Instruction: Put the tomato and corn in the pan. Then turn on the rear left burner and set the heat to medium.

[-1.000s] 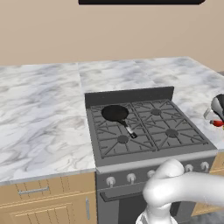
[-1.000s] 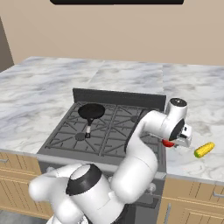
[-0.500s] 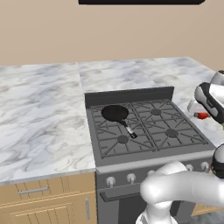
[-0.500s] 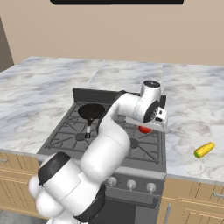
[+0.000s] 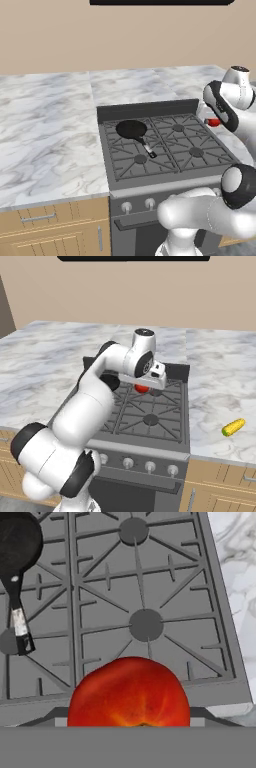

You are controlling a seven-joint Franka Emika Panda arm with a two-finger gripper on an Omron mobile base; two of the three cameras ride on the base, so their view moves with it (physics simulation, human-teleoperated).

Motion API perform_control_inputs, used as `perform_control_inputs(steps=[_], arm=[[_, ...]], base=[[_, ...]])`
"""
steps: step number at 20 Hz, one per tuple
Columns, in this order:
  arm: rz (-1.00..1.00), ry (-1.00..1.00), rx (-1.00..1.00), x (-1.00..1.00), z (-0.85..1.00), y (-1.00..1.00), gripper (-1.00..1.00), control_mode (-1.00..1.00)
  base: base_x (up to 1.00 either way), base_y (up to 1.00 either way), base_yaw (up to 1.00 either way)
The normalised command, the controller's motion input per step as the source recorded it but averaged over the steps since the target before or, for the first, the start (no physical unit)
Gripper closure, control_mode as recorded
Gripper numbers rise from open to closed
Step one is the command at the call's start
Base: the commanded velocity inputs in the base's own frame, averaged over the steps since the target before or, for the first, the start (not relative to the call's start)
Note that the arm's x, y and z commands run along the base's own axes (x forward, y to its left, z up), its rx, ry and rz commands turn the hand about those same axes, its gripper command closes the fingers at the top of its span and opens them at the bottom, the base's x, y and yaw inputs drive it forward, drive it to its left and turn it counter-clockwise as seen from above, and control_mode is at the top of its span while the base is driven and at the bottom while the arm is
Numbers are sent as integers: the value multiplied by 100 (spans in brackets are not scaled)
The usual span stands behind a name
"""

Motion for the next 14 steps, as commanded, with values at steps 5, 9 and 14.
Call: perform_control_inputs(steps=[5, 9, 14], arm=[[7, -6, 3, 0, 26, 55, 100, -100], [11, -6, 4, 0, 1, 65, 100, -100], [9, -2, 0, 18, -2, 79, 100, -100]], base=[[0, 0, 0], [0, 0, 0], [0, 0, 0]])
